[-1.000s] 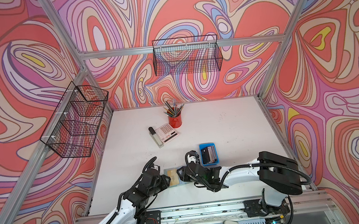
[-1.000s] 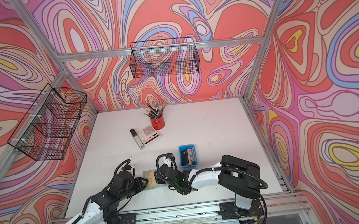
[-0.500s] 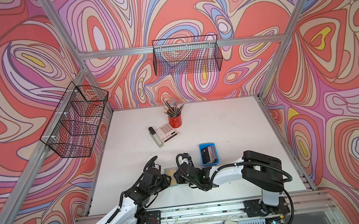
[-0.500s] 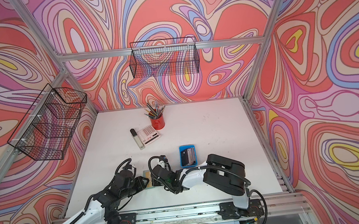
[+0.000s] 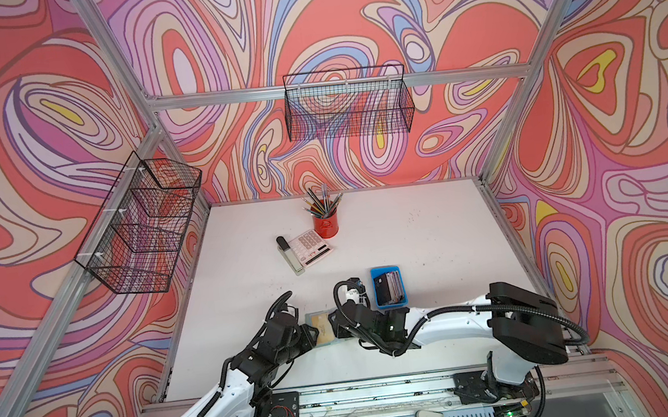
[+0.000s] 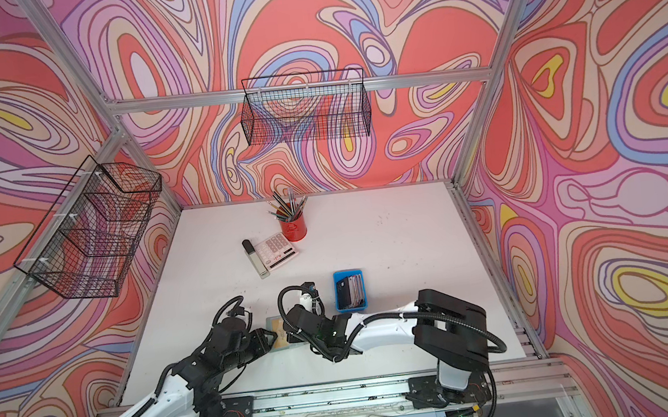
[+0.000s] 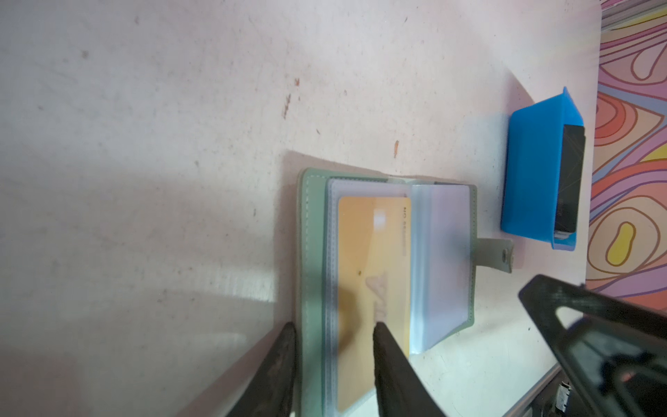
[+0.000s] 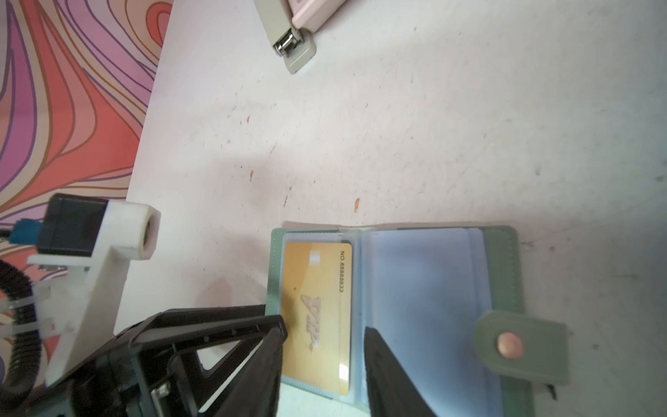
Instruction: Put the credit cards into the card holder
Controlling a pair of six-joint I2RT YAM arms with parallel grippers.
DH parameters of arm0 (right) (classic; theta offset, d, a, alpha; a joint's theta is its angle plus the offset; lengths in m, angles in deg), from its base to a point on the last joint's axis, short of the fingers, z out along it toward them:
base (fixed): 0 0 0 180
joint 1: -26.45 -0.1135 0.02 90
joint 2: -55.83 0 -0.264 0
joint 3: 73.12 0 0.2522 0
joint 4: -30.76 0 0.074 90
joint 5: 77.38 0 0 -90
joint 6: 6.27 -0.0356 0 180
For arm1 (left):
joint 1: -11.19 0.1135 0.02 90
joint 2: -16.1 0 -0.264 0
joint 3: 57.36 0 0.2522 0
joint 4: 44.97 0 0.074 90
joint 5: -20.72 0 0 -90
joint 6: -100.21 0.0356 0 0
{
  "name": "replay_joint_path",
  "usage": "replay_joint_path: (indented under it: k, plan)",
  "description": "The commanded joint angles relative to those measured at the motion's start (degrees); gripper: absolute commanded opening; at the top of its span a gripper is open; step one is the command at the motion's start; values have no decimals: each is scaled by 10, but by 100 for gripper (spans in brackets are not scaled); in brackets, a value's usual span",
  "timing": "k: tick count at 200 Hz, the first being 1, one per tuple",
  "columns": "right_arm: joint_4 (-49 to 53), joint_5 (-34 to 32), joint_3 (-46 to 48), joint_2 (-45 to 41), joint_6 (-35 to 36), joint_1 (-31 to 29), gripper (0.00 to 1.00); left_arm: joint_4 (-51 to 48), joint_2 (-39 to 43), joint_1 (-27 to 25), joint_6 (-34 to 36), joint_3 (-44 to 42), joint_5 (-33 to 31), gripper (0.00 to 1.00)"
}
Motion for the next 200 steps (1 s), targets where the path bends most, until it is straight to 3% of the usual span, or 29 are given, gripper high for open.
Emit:
replay_joint_path:
  k: [1, 94, 200]
  plan:
    - [39, -33, 26, 10, -24, -4, 40, -13, 5, 1, -6, -8, -6, 38]
    - [32, -25, 11, 64, -30, -12, 40, -5, -1, 1, -7, -8, 4, 38]
    - [-51, 43, -6, 115, -29, -21, 41, 8, -9, 1, -10, -8, 2, 38]
